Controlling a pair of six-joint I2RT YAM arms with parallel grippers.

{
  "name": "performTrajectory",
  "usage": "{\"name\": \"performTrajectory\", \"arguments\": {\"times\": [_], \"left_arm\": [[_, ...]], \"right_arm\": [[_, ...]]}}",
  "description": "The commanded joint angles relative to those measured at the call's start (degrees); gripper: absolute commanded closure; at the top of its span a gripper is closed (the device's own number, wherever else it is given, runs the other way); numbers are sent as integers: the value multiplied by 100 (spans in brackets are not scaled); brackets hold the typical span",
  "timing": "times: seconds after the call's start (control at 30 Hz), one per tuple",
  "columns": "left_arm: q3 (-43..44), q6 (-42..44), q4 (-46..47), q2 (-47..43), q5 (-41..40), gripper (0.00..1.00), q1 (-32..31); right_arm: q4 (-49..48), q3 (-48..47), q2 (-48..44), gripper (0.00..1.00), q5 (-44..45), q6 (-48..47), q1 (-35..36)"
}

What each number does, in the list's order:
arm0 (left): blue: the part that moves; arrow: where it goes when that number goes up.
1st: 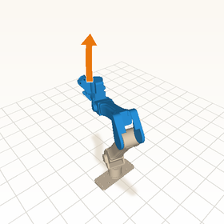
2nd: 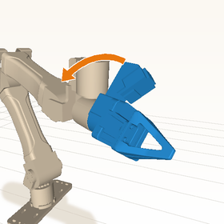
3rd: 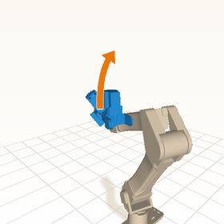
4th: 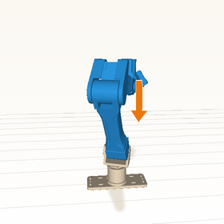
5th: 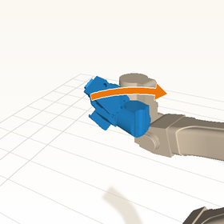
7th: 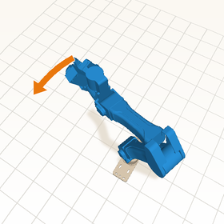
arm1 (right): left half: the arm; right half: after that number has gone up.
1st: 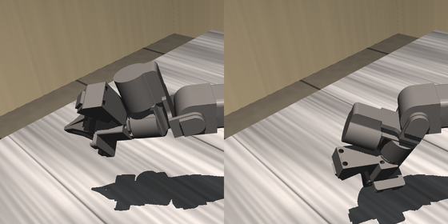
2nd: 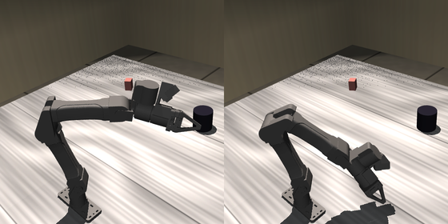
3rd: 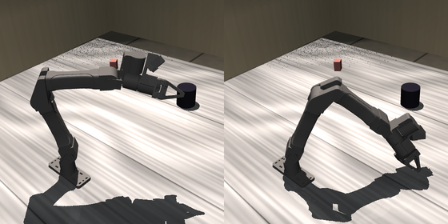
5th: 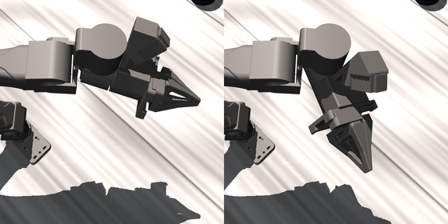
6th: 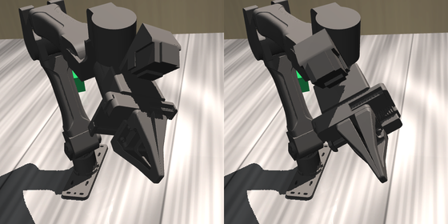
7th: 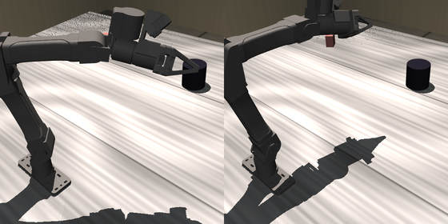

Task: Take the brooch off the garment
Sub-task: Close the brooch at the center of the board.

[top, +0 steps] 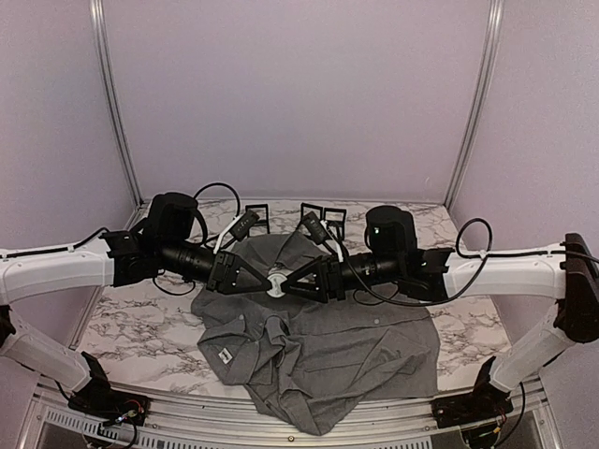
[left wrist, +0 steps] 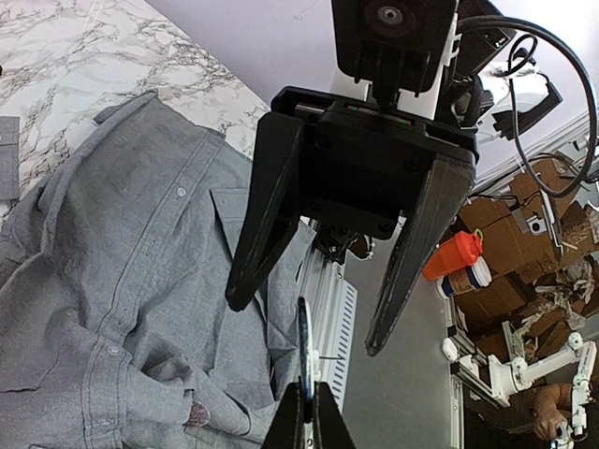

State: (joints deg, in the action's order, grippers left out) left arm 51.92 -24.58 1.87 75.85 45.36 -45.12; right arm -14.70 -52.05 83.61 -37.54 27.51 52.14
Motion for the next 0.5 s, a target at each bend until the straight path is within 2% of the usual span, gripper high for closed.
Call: {"name": "performTrajectory", "arguments": {"times": [0.0,0.23,0.47], "left_arm": [[156,209,-54,70,270,100,-76],[178,298,-126,104,229,100,-187],[178,257,-37,75,230,100,-202]], "right_arm": [[-478,-217,131,54,-467,327,-44],[-883,-107,173,58,-670,683,-39],[-938,-48,208,70,-759,721,-36]]}}
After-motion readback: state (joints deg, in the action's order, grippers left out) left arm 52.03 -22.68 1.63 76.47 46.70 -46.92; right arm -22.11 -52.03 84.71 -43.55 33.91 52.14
